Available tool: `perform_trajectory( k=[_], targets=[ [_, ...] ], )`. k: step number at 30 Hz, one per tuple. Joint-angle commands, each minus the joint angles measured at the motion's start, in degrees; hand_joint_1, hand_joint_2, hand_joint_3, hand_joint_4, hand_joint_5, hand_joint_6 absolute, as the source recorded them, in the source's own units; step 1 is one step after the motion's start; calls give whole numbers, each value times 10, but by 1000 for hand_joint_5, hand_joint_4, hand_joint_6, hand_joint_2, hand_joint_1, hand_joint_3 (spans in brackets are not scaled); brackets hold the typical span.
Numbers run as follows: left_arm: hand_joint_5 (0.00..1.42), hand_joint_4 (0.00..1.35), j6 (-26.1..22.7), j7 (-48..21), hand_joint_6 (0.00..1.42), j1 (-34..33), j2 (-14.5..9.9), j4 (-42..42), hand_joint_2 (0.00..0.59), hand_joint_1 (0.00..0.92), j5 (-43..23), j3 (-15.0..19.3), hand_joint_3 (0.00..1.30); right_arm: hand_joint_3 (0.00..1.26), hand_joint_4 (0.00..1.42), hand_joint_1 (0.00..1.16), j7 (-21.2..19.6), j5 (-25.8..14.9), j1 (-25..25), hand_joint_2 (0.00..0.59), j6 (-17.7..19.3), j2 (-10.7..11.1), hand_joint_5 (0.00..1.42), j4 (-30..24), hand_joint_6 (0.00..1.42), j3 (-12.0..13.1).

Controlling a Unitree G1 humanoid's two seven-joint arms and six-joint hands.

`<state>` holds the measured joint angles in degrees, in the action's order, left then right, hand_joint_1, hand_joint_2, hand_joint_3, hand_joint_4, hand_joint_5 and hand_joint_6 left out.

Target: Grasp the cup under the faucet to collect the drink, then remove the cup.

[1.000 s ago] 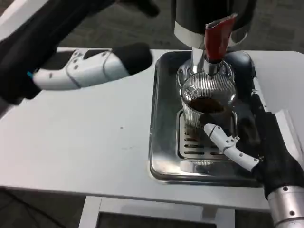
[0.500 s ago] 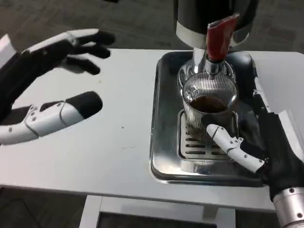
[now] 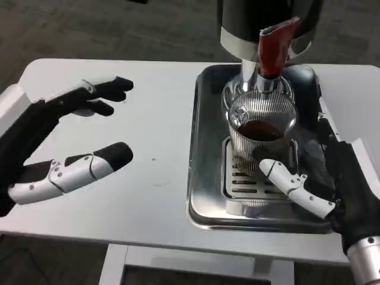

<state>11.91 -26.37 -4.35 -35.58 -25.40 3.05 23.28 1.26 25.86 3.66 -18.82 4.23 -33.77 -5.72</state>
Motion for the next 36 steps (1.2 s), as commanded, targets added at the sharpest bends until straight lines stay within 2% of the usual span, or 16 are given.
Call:
perform_trajectory(
  k=[1, 10, 17, 31, 36],
  targets=[
    [316, 222, 19, 14, 298, 23, 3, 19, 148, 144, 18, -13, 246, 0, 0, 555, 1, -9, -9, 235, 2, -1, 19, 4, 167, -4],
    [316, 222, 18, 13, 296, 64, 1, 16, 151, 147, 24, -19, 246, 0, 0, 559, -9, -13, 13, 236, 6, -5, 0, 38, 131, -8],
    [315, 231, 17, 14, 283, 91, 0, 7, 156, 152, 24, -14, 246, 0, 0, 559, -27, -15, 39, 236, 5, -18, 0, 71, 120, -11],
    [315, 232, 9, 0, 281, 108, -14, 10, 157, 152, 17, -13, 246, 0, 0, 559, -47, -54, 65, 236, 63, -23, 0, 130, 97, -9],
    [315, 232, 6, -3, 281, 113, -19, 13, 157, 153, 15, -8, 246, 0, 0, 557, -57, -51, 74, 227, 76, -24, 0, 149, 82, -14]
  ],
)
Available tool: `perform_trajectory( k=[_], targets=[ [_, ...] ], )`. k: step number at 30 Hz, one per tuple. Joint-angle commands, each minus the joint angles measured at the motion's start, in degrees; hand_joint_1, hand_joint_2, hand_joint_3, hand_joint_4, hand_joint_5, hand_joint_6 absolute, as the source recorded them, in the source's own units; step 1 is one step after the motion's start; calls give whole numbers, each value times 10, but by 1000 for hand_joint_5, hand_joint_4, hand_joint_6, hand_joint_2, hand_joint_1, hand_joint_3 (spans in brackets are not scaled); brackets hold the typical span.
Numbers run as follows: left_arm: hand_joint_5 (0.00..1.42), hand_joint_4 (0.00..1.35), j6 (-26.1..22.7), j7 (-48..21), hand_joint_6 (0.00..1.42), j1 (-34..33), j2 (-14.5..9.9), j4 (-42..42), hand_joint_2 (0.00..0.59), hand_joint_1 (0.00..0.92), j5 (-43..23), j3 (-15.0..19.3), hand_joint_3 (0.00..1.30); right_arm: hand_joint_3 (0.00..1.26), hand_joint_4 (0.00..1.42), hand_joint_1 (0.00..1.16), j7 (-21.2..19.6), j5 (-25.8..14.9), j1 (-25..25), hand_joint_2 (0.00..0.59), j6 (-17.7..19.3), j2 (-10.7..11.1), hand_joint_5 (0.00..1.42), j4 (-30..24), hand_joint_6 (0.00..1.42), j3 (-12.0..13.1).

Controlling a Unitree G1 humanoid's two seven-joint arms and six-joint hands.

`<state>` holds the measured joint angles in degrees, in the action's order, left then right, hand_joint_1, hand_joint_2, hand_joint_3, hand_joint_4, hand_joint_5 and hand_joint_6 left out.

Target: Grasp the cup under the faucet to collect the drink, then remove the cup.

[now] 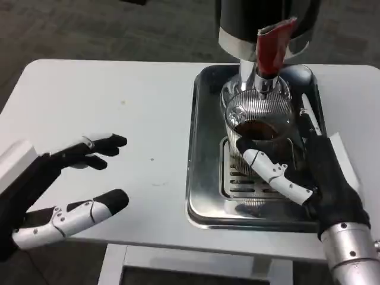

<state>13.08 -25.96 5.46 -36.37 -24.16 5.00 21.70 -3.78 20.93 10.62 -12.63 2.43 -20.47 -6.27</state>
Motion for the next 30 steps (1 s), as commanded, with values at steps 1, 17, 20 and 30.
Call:
perform_trajectory(
  k=[1, 17, 20, 30],
  targets=[
    [315, 232, -7, -8, 281, 16, -12, 0, 157, 153, -6, 7, 246, 0, 0, 557, -8, 1, 5, 229, 16, -6, 0, 18, 82, -10],
    [316, 235, -16, -20, 280, 29, -26, 4, 158, 151, -13, 11, 253, 0, 30, 599, -50, 27, 17, 224, 31, -14, 149, 63, 247, -39],
    [316, 238, -17, -23, 280, 29, -29, 4, 160, 146, -14, 11, 255, 0, 68, 621, -57, 29, 17, 221, 36, -14, 190, 69, 292, -41],
    [316, 242, -16, -25, 280, 32, -30, 1, 165, 139, -15, 14, 259, 15, 155, 659, -76, 47, 14, 208, 44, -16, 291, 84, 393, -49]
  ],
)
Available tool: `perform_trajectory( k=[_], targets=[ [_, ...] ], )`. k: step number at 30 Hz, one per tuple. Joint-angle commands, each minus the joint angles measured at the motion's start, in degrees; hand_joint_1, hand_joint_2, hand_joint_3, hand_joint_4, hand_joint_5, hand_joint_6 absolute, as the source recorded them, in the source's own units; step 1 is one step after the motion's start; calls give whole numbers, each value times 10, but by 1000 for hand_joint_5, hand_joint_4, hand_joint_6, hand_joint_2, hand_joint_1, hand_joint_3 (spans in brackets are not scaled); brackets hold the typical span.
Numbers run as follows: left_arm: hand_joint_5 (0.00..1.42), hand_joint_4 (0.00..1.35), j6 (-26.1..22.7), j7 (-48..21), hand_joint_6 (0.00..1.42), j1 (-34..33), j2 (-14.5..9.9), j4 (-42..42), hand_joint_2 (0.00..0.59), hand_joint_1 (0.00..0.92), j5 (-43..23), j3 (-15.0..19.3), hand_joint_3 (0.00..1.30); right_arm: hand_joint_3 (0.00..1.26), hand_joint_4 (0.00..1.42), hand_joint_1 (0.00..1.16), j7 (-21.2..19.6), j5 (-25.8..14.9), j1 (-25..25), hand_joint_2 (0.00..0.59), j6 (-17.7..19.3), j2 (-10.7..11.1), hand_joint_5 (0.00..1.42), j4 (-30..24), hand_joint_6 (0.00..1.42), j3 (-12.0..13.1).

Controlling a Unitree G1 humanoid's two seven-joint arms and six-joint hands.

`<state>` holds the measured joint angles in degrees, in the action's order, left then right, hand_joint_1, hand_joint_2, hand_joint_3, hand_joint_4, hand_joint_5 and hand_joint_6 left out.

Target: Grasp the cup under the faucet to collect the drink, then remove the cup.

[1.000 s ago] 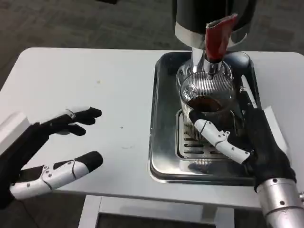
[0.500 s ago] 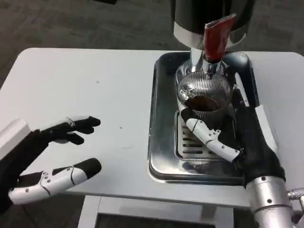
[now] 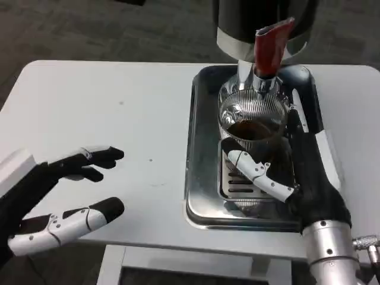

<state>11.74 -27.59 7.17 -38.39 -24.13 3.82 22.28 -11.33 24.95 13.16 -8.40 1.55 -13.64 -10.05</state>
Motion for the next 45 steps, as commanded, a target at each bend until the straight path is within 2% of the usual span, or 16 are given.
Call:
perform_trajectory(
  k=[1, 11, 23, 30, 40, 45],
  targets=[
    [316, 243, -3, -9, 280, 15, -11, 1, 164, 139, -4, 9, 260, 15, 155, 663, -1, 7, -11, 208, 3, -7, 303, 17, 397, -12],
    [316, 252, -6, -9, 274, 1, -17, 9, 168, 137, -5, 8, 267, 64, 220, 720, -9, 35, -14, 212, -8, -8, 404, 18, 524, -16],
    [315, 265, 1, -5, 265, -1, -18, 19, 162, 122, -8, 12, 277, 160, 412, 771, -30, 91, -22, 221, -19, -10, 601, 18, 829, -29],
    [316, 268, 8, -3, 271, -2, -14, 26, 158, 116, -9, 15, 277, 272, 565, 801, -49, 120, -33, 218, -18, -13, 748, 16, 1072, -37],
    [316, 270, 14, -1, 277, -5, -12, 33, 157, 112, -11, 14, 272, 460, 755, 818, -78, 133, -49, 222, -6, -15, 938, 9, 1258, -35],
    [321, 270, 17, 0, 278, -8, -11, 32, 157, 111, -9, 12, 270, 592, 862, 826, -97, 132, -59, 214, 7, -17, 1058, 5, 1358, -29]
  ],
)
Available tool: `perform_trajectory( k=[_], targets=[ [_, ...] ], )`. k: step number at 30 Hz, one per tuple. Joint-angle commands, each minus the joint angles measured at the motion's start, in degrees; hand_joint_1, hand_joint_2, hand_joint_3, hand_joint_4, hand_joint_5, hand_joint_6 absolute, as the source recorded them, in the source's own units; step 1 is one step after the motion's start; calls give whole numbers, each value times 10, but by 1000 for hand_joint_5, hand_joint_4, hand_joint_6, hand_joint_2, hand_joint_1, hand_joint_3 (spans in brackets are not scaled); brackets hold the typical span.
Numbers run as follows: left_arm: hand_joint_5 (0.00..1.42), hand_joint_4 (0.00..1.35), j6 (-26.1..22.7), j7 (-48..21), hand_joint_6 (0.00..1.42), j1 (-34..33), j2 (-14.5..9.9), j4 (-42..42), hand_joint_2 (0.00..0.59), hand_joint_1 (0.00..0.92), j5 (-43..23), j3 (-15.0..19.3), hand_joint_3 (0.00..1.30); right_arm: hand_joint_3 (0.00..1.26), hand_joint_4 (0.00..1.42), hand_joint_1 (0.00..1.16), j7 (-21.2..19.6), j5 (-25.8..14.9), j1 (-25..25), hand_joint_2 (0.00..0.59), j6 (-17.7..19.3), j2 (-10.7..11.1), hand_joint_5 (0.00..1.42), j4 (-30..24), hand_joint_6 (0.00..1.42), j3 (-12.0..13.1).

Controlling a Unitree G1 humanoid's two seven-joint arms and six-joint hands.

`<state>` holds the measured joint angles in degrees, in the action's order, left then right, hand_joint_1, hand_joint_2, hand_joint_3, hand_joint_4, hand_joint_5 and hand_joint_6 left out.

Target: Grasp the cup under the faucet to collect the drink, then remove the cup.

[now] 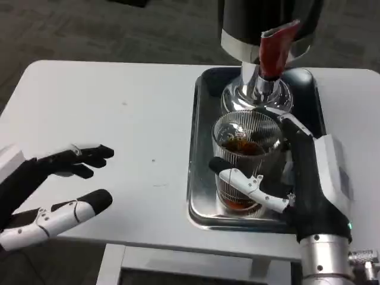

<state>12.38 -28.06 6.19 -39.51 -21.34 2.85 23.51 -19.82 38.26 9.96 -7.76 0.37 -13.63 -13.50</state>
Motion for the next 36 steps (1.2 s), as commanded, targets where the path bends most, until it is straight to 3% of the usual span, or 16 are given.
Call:
perform_trajectory(
  k=[1, 7, 17, 36],
  targets=[
    [322, 270, 11, 4, 278, 0, 0, 3, 157, 111, 1, -2, 269, 616, 882, 827, -14, -2, -28, 214, 3, -5, 1079, 5, 1374, 7],
    [325, 270, 10, 4, 279, -13, 0, 2, 154, 109, 0, -11, 269, 771, 1003, 838, -23, -12, -44, 196, 22, -6, 1203, -6, 1424, 21],
    [317, 270, 2, 2, 279, -50, 1, -1, 152, 107, 2, -41, 265, 934, 1128, 859, -3, -46, -94, 189, 46, 6, 1346, -75, 1424, 54],
    [316, 257, -9, 1, 279, -92, 3, -37, 150, 90, -2, -86, 255, 1018, 1221, 873, 71, -113, -168, 193, 65, 33, 1423, -223, 1424, 123]
  ],
)
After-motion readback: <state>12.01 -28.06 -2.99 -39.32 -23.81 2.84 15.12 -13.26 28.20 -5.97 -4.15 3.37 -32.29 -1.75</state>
